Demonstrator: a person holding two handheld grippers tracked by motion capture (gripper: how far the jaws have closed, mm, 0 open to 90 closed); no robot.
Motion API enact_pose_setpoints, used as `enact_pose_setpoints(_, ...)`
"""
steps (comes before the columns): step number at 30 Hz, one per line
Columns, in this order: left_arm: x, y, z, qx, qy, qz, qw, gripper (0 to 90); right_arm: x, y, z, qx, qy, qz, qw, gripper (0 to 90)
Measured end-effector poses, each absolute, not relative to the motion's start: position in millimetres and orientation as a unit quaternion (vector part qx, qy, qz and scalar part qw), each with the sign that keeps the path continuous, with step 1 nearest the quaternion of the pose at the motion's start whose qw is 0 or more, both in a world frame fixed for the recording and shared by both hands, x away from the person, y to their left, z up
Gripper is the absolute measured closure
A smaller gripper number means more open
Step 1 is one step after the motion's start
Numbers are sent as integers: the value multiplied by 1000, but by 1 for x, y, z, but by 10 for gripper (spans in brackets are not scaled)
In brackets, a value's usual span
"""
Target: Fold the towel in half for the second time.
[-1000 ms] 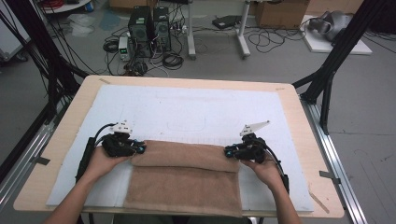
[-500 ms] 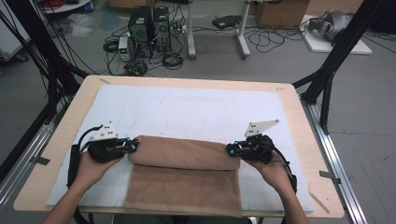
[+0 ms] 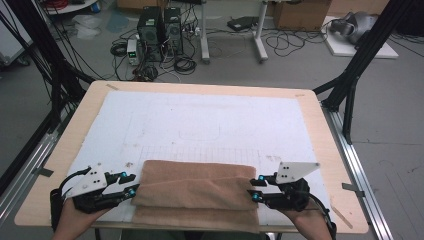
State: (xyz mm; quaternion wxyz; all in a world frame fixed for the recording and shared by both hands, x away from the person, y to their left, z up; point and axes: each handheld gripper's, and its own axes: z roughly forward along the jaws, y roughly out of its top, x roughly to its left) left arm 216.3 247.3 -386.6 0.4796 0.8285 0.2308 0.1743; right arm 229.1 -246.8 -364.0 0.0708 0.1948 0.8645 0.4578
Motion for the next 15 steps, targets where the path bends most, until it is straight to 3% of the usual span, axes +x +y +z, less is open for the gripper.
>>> enact_pose_setpoints(9,225,236,-407,836,235,142,475,613,245,-243,-390,215,864,452,47,578)
enact_pose_setpoints(15,224,231,-410,842,224,134,472,619,244,-245,-382,213,853,474,49,579)
